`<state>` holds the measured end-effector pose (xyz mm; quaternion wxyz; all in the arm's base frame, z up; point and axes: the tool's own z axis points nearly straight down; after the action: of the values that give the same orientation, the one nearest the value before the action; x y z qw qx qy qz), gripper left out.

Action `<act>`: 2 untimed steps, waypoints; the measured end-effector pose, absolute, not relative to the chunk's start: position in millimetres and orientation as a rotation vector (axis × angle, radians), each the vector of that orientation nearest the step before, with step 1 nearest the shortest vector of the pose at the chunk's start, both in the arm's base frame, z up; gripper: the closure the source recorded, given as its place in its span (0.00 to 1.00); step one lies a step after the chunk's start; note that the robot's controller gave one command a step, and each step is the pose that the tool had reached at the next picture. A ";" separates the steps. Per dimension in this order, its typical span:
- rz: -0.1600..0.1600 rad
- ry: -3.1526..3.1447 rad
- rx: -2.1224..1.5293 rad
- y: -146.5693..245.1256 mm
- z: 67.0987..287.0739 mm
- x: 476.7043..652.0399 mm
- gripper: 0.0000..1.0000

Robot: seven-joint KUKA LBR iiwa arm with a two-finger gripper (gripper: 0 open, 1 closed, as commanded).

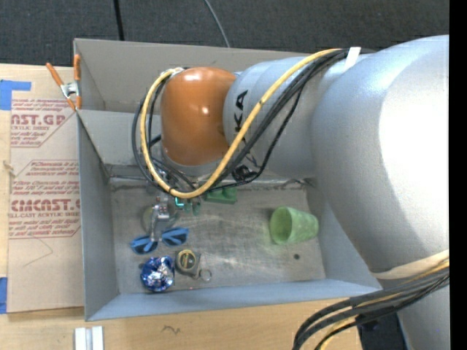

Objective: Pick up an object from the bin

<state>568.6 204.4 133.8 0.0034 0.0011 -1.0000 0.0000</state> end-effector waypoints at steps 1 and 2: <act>-0.011 -3.154 0.187 174.2 85.8 540.5 0.00; -0.010 -3.150 0.186 173.5 86.7 540.2 1.00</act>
Offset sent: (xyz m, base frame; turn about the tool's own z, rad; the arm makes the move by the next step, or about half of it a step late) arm -0.0388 -0.0391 -0.0638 -0.1182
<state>540.2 173.5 86.7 -0.0071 0.0591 -0.9982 -0.0030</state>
